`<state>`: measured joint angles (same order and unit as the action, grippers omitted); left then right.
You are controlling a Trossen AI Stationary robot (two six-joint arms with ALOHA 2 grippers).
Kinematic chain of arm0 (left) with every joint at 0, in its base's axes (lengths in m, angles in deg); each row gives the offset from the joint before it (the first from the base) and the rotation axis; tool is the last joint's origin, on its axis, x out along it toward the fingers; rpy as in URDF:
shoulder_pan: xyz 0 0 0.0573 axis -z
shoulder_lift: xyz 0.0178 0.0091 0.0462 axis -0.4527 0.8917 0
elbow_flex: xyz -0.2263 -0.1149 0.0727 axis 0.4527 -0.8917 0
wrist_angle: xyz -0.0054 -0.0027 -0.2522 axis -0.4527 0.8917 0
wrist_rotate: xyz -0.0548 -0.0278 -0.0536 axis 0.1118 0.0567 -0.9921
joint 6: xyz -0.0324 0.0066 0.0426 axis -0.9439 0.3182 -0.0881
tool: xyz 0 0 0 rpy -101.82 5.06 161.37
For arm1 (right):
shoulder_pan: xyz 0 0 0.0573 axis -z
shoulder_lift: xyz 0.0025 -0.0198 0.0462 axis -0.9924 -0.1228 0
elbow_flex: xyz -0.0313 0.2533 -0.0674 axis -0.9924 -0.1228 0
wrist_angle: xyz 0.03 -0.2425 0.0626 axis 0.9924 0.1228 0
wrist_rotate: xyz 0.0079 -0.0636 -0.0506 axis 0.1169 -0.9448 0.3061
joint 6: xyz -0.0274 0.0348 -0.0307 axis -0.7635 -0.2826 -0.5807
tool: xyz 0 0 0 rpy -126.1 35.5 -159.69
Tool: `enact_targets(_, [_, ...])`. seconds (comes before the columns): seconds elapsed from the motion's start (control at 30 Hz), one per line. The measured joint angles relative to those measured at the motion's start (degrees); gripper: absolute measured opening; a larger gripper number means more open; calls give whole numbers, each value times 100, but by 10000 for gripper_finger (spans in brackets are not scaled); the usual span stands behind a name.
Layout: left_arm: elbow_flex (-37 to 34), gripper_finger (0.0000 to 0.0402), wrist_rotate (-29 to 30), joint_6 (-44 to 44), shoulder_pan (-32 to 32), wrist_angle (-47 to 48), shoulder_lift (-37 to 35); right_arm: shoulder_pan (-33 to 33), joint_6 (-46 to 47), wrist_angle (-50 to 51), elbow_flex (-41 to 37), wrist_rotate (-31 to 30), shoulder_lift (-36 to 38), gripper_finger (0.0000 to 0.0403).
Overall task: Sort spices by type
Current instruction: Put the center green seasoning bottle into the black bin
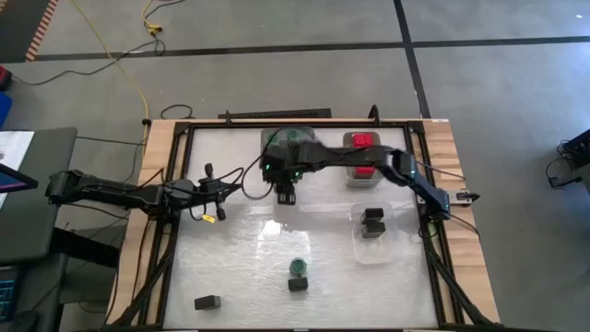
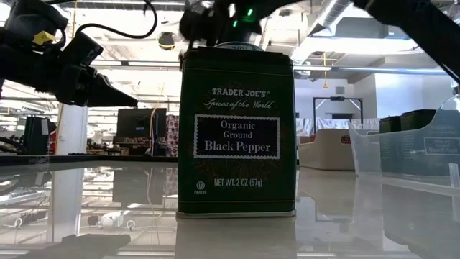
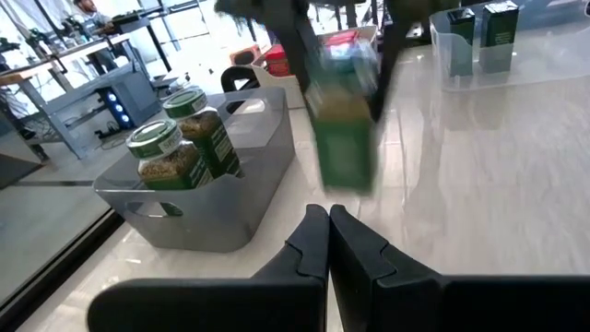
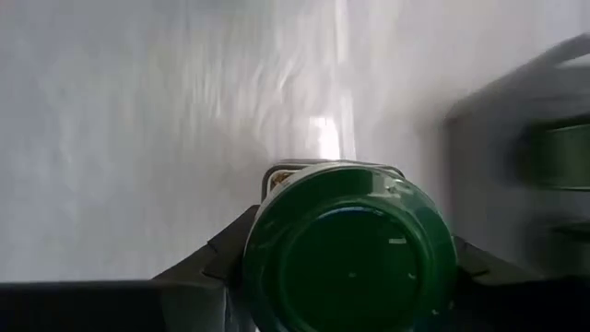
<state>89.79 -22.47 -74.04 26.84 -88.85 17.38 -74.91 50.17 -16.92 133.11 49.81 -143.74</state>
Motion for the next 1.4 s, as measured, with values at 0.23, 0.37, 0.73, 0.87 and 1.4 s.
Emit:
enact_targets(0.23, [0, 0, 1, -4, 0, 94, 0, 572, -592, 170, 33, -3, 837, 217])
enact_targets(0.37, [-2, 0, 2, -4, 0, 87, 0, 1015, -990, 294, 32, 378, 1095, 217])
enact_targets(0.73, [0, 0, 9, 13, -2, 80, -2, 1546, -1793, 13, -675, 893, 1053, 217])
enact_targets(0.87, [0, 0, 11, 14, -2, 76, -2, 1588, -1920, -338, -988, 912, 1063, 217])
enact_targets(1.4, [0, 0, 11, 33, -2, 74, 0, 1768, -2238, -1184, -1710, 1029, 1056, 217])
